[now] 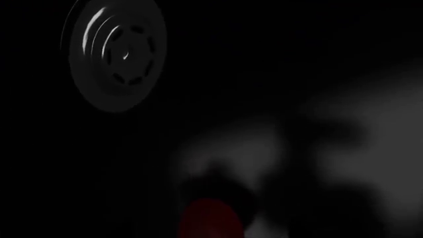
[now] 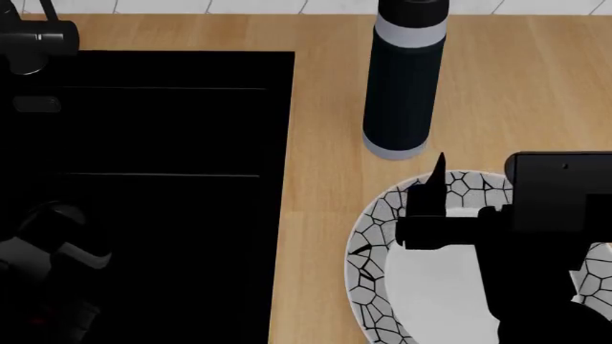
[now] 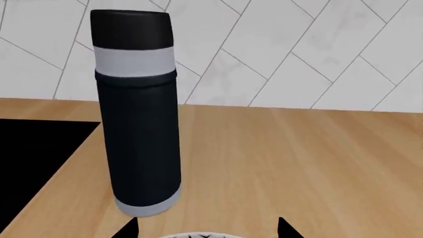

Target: Pick the cherry from the sink and place it on the plate located on the counter

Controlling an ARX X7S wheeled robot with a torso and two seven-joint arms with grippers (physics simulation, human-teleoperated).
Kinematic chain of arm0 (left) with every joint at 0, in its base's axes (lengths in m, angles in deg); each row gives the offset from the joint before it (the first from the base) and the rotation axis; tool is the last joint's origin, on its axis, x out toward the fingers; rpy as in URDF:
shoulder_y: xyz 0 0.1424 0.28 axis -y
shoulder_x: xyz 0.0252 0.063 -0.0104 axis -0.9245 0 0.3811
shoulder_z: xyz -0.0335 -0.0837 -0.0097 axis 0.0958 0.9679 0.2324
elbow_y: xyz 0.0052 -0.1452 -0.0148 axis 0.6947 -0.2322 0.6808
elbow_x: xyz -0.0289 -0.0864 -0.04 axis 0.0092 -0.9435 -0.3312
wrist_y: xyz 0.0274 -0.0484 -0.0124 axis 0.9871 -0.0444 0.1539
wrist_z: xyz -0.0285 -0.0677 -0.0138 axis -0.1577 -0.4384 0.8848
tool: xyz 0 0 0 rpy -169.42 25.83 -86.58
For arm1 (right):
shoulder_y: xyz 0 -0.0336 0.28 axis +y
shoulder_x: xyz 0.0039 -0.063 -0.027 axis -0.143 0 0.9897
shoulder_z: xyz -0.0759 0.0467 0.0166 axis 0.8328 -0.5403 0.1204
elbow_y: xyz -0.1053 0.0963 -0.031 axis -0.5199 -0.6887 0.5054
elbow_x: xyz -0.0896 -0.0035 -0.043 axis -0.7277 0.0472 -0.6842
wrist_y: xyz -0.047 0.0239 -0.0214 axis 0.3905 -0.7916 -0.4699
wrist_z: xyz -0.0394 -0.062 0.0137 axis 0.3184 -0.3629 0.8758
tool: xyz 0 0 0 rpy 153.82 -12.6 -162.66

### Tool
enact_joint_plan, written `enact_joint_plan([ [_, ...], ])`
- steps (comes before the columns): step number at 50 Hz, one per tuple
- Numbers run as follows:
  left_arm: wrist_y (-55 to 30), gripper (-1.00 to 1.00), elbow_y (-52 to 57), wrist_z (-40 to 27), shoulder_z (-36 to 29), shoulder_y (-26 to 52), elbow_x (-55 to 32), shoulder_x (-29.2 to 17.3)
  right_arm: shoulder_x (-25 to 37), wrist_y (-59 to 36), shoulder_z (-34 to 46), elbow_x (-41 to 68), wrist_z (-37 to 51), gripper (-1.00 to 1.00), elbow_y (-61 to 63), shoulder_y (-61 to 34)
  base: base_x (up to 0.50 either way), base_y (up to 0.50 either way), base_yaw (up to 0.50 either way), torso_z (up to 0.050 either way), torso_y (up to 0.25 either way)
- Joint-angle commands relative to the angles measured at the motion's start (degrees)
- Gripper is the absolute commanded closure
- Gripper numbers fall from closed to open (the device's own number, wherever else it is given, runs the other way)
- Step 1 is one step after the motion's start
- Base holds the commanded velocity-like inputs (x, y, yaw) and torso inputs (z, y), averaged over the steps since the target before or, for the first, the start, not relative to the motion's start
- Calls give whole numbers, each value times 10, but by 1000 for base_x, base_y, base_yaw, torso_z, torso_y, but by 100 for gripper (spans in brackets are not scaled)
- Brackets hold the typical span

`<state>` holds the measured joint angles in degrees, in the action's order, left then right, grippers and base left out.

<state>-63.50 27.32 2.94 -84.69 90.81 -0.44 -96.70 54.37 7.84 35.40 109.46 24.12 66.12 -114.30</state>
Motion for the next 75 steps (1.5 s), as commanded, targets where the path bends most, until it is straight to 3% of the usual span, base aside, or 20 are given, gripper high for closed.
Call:
enact_joint_plan([
  [1, 24, -100, -42, 14, -7, -6, 25, 14, 2, -1, -1, 2, 2, -100, 2, 0, 13, 0, 0, 0, 0],
  [25, 0, -100, 12, -13, 4, -28, 13, -10, 3, 4, -2, 6, 5, -100, 4, 6, 3, 0, -1, 0, -5],
  [26, 1, 100, 13, -13, 3, -28, 14, -11, 4, 5, -3, 6, 5, -100, 4, 7, 0, 0, 0, 0, -10],
  [45, 17, 100, 8, -7, 3, -28, 17, -10, 7, 3, -6, 12, 9, -100, 12, 10, 3, 1, 0, 0, -4],
  [56, -59, 100, 159, -58, 41, -14, -25, -68, 6, 2, -5, 16, 9, -100, 14, 5, 1, 0, 0, 0, -2],
  [75, -94, 100, 279, -94, 94, -8, -76, -115, 8, 0, -7, 23, 11, -100, 18, 1, 0, 0, 0, 0, 0],
])
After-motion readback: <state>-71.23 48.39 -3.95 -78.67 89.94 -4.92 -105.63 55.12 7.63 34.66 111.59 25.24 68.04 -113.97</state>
